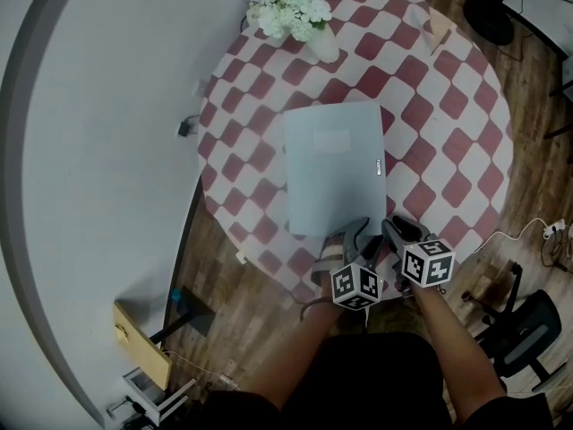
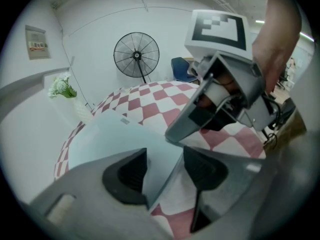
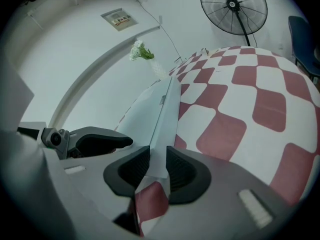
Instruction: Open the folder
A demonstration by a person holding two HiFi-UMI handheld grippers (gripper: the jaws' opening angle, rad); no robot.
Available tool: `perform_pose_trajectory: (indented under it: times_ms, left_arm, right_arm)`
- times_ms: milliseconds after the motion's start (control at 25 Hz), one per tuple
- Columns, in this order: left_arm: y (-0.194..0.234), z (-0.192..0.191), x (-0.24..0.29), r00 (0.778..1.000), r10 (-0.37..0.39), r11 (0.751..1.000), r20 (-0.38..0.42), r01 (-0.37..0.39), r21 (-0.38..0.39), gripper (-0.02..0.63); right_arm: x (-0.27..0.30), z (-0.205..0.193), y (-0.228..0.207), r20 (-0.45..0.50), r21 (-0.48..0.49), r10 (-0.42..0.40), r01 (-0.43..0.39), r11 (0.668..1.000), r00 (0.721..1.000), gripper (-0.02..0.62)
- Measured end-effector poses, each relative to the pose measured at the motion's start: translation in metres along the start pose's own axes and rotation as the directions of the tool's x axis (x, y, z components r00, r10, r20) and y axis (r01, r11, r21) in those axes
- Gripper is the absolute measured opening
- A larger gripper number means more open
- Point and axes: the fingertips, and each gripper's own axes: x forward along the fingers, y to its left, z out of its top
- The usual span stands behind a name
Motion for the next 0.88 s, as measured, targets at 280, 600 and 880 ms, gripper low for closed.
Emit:
perform_pose_trajectory:
  times_ms: [280,600,880]
  left_arm:
    - [0.0017,0.0012,-0.0006,1.0,0.021,1.0,0.0,-0.021,-0.001,0.241]
    - [0.0031,0.0011,-0.0037,0.997,0.081,0.996,-0.008,-0.081,-0.021,0.233]
    - [-0.0015,0.0055,0.0009,0.995,0.087,0.995,-0.052,-0.084,0.044,0.21]
  right_arm:
    - [-0.0005,-0.0013,-0.0051,-0.005,0.023,-0.003,0.003,1.0,1.0,0.131]
    - [-0.0003,-0.0015,-0.0053,0.002,0.019,-0.003,0.003,1.0,1.0,0.13]
    - [0.0,-0.001,-0.0052,0.001,-0.004,-0.01,0.01,1.0,1.0,0.13]
